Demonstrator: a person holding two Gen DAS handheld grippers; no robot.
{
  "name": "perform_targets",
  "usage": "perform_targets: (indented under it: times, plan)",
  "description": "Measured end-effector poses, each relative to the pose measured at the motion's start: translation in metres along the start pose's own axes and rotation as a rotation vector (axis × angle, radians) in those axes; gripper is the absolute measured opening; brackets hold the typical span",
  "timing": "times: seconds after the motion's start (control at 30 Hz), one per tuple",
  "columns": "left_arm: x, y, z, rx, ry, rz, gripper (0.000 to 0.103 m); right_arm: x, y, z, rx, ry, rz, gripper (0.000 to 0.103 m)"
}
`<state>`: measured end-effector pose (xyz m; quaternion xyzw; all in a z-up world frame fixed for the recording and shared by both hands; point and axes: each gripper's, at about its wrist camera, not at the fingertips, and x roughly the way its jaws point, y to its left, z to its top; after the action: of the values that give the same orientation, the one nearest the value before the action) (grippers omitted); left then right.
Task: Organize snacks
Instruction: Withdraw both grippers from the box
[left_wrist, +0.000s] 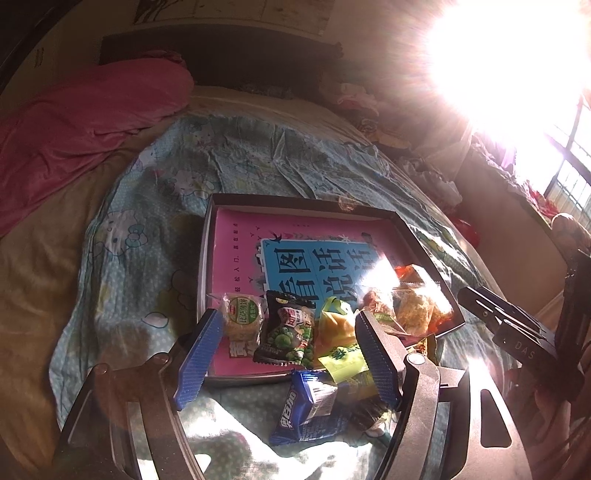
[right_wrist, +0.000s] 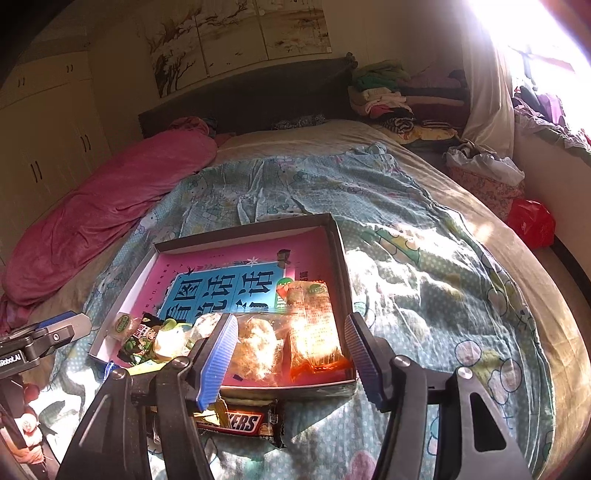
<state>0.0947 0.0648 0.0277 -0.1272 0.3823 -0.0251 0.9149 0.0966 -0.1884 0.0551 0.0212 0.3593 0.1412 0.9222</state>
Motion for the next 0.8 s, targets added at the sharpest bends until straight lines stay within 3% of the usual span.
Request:
perform_targets:
  times: [0.8]
  plan:
    - [-0.017,0.000,-0.013,0.020,0.010,-0.009,0.076,-0.028,0.008,-0.024,-0.019,0.020,0.100,0.063]
